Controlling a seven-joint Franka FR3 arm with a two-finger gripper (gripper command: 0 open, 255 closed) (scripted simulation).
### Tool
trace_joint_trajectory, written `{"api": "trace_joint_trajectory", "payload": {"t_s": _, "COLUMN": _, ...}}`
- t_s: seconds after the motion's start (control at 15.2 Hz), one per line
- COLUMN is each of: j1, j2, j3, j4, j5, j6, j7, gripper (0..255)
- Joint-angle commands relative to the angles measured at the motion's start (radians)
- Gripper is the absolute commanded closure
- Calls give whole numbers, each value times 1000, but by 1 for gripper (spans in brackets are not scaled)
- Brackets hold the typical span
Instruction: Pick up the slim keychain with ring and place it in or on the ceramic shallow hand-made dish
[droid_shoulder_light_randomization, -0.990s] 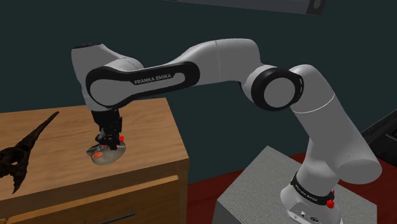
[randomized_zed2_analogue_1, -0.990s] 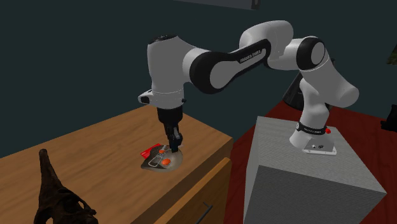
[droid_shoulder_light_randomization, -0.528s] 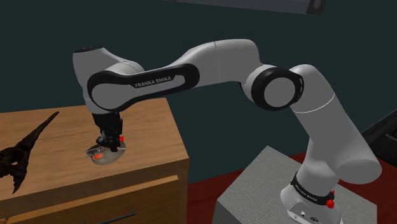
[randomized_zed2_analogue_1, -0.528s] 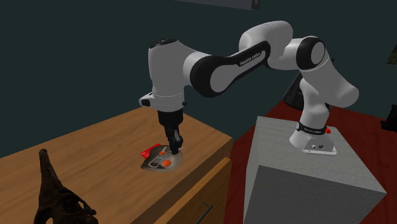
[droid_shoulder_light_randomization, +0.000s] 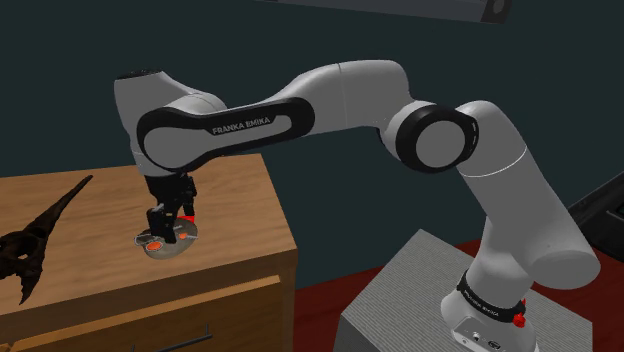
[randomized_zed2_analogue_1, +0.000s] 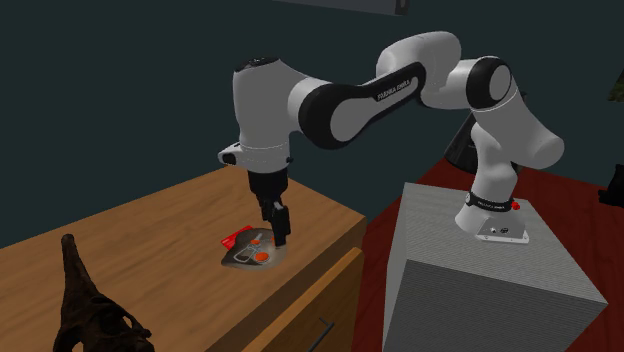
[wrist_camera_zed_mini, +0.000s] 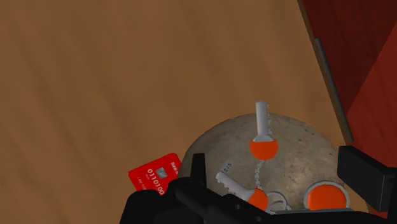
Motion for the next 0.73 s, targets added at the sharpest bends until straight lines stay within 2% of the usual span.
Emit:
{"api": "trace_joint_trajectory", "payload": {"t_s": 0.0, "j1": 8, "j2": 4, "j3": 0, "j4": 60, "j5": 1, "j6": -55, "j7": -3, "gripper": 0}}
{"api": "trace_joint_trajectory", "payload": {"t_s": 0.13, "j1": 18, "j2": 13, "j3": 0, "j4": 137, "j5": 1, "j6": -121, "j7": -7, "gripper": 0}}
{"api": "trace_joint_trajectory", "payload": {"t_s": 0.66, "j1": 18, "j2": 13, "j3": 0, "j4": 137, "j5": 1, "j6": -122, "j7": -7, "gripper": 0}}
